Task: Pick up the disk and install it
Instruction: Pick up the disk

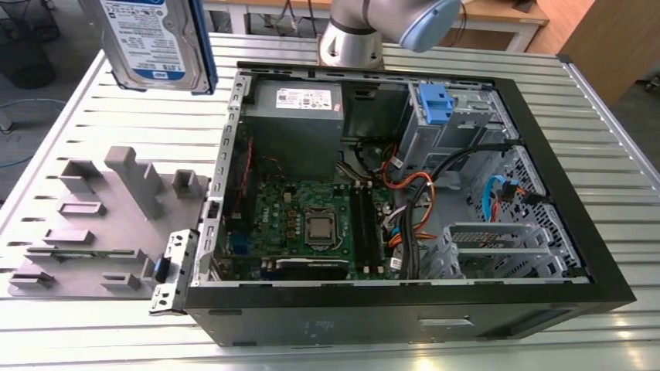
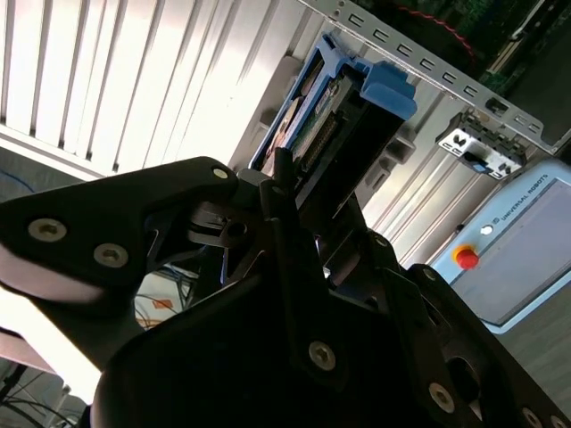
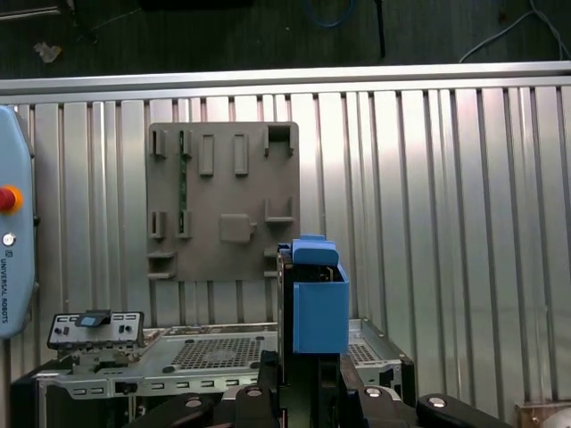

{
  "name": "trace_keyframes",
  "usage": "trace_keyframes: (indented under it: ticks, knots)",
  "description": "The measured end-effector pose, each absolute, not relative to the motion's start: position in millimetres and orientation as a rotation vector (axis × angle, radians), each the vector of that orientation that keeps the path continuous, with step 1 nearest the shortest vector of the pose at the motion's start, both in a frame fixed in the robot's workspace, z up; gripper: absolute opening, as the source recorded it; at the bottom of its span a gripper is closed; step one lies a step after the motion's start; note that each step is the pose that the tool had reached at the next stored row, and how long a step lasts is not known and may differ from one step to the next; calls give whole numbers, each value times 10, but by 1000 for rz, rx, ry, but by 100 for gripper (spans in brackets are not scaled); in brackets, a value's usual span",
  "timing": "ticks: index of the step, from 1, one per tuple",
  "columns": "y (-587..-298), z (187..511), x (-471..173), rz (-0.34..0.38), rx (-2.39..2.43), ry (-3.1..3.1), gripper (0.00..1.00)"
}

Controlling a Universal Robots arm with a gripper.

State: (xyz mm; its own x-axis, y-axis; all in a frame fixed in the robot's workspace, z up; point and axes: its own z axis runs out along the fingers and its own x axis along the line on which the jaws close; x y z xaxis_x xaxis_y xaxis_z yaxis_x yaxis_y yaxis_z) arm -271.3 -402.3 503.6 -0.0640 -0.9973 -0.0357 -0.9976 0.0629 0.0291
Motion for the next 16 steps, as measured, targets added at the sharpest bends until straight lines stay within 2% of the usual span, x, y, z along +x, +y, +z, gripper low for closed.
trace_keyframes:
  ticks: [16]
  knots:
    - [-4023, 5036, -2335, 72, -2145, 2286, 35]
